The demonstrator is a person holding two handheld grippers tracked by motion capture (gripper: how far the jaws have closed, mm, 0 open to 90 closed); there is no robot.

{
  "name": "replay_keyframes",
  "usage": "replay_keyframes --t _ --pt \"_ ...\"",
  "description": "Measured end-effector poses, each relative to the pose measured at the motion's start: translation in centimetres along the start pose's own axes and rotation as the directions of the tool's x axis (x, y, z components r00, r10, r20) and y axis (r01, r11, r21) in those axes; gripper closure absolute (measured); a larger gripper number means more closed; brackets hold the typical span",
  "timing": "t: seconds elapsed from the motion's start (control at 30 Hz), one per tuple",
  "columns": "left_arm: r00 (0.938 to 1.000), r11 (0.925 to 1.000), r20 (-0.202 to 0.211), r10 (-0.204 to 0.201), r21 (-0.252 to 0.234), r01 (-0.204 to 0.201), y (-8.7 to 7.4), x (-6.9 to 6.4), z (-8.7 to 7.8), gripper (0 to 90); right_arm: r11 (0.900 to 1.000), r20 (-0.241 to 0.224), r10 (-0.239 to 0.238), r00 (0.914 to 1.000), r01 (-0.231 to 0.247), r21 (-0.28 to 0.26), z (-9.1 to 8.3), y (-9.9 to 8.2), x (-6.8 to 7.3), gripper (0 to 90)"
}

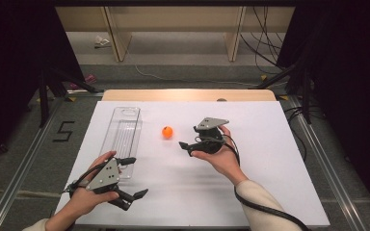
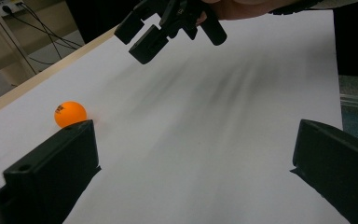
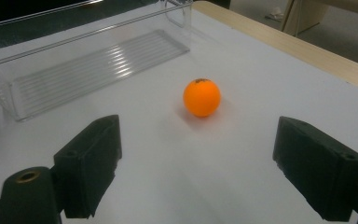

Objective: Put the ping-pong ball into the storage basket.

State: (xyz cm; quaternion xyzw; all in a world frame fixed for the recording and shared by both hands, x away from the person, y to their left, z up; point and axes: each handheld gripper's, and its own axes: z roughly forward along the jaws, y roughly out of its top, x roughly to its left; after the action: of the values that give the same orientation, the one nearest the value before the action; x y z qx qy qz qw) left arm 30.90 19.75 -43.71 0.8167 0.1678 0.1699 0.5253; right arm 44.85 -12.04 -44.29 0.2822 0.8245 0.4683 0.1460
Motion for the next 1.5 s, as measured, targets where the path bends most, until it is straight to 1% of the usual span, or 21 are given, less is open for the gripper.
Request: replay_keyframes --t 0.1,0.17,0.2,0.27,0.4,0.47,0.5,0.53,0.63,0.8,0.83,0.93,1.0,1.43,1.5 --pt "1.0 1.0 0.0 0.001 0.0 -0.001 0.0 0.0 0.0 0.0 1.0 0.0 0.002 1.0 -0.002 0.008 0.8 0.2 -0.2 16.3" --pt "1.0 1.0 0.0 0.001 0.0 -0.001 0.0 0.0 0.0 0.0 0.9999 0.0 0.004 1.0 -0.004 0.011 1.0 0.3 -0.3 16.3" --pt "1.0 1.0 0.0 0.001 0.0 -0.001 0.0 0.0 0.0 0.0 0.9999 0.001 0.003 1.0 -0.003 0.013 1.5 0.4 -0.4 16.3" --pt "1.0 1.0 0.0 0.001 -0.001 -0.001 0.0 0.0 0.0 0.0 0.9999 0.0 0.004 1.0 -0.004 0.016 1.7 0.5 -0.4 16.3" --pt "1.0 1.0 0.001 0.002 -0.001 -0.002 0.0 0.0 0.0 0.0 0.9996 -0.004 -0.002 1.0 0.002 0.028 3.1 1.0 -0.4 16.3" --pt "1.0 1.0 0.0 0.002 -0.001 -0.002 0.0 0.0 0.0 0.0 0.9995 -0.006 -0.002 1.0 0.002 0.03 3.3 1.0 -0.4 16.3" --pt "1.0 1.0 0.001 0.002 0.0 -0.002 0.0 0.0 0.0 0.0 0.9995 -0.006 -0.004 1.0 0.004 0.032 4.1 1.2 -0.3 16.3" --pt "1.0 1.0 0.0 0.002 -0.001 -0.002 0.0 0.0 0.0 0.0 0.9995 -0.006 -0.004 1.0 0.004 0.032 4.1 1.2 -0.3 16.3" --pt "1.0 1.0 0.001 0.002 -0.003 -0.002 0.0 0.0 -0.1 0.0 0.9991 -0.01 -0.005 0.9999 0.005 0.042 5.2 1.4 -0.2 16.3" --pt "1.0 1.0 0.002 0.002 -0.003 -0.002 0.0 0.0 -0.1 0.0 0.9977 -0.011 0.008 0.9999 -0.007 0.067 6.9 1.5 -0.4 16.4" --pt "1.0 1.0 0.004 0.003 -0.003 -0.003 0.0 0.0 -0.1 0.0 0.9977 -0.011 0.008 0.9999 -0.007 0.067 6.9 1.5 -0.4 16.4" --pt "1.0 1.0 0.003 0.004 -0.003 -0.004 0.0 0.0 -0.1 0.0 0.9966 -0.004 0.01 0.9999 -0.009 0.082 7.7 1.4 -0.6 16.4" --pt "1.0 1.0 0.003 0.003 -0.003 -0.003 0.0 0.0 -0.1 0.0 0.9955 0.002 0.02 0.9998 -0.02 0.092 8.3 1.2 -0.8 16.4" --pt "1.0 1.0 0.003 0.002 -0.005 -0.002 0.0 -0.1 -0.1 0.0 0.9939 0.005 0.016 0.9999 -0.016 0.109 10.2 1.8 -1.0 16.4" --pt "1.0 1.0 0.003 0.001 -0.006 -0.001 0.0 -0.1 -0.1 0.0 0.9925 0.007 0.018 0.9998 -0.018 0.121 10.7 1.6 -1.0 16.4"
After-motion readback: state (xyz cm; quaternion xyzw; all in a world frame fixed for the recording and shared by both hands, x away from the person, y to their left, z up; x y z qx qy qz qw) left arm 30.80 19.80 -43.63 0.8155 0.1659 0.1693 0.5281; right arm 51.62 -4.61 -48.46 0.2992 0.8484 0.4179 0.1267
